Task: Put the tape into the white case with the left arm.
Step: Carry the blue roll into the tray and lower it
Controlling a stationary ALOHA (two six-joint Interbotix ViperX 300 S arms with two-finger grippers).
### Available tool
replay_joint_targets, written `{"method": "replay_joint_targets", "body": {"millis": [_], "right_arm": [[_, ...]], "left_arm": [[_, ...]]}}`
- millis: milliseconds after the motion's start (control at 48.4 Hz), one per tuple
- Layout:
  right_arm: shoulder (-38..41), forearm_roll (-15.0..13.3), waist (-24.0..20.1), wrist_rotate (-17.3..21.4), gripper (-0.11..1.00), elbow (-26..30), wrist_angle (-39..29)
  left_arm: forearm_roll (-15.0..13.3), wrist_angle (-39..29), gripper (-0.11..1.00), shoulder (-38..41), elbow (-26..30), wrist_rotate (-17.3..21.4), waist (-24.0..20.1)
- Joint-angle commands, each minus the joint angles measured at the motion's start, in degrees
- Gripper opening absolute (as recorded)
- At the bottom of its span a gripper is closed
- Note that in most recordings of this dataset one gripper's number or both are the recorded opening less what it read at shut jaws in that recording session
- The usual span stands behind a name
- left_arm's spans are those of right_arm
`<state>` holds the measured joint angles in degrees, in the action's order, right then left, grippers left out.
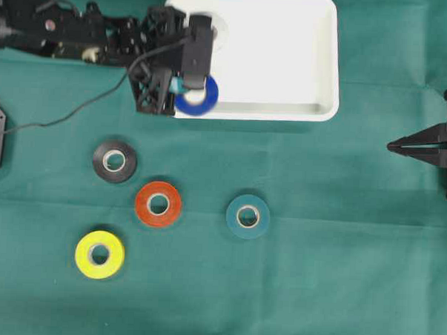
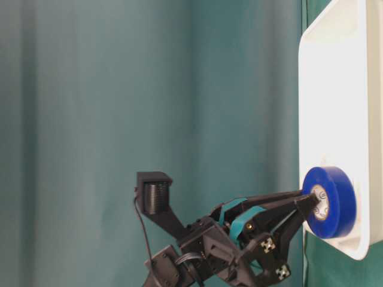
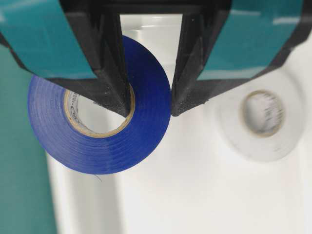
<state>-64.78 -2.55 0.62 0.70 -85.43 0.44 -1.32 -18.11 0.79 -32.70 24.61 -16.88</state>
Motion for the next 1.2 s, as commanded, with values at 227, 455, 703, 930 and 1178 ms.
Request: {"method": "replay_joint_targets", "body": {"millis": [227,455,703,930,1178], "right_arm": [[0.70,0.00,0.00,0.09,-0.09,0.53,0.62],[0.62,0.00,0.00,0.09,-0.09,0.53,0.62],[0.70,-0.09,0.00,0.09,-0.09,0.53,0.62],[0.70,-0.09,0.00,0.09,-0.09,0.62,0.62],[0.62,0.00,0.00,0.09,-0.09,0.62,0.62]], "left_arm": [[0.09,1.23,0.24,2.64,3.08,1.23,-2.64],[0.09,1.23,0.24,2.81,2.72,0.97,-2.64],[0.00,1.23,0.24,2.81,2.72,0.62,-2.64],[0.00,1.23,0.63,2.81,2.20,0.53,-2.64],[0.00,1.23,0.94,2.37,1.49,0.53,-2.55]]}}
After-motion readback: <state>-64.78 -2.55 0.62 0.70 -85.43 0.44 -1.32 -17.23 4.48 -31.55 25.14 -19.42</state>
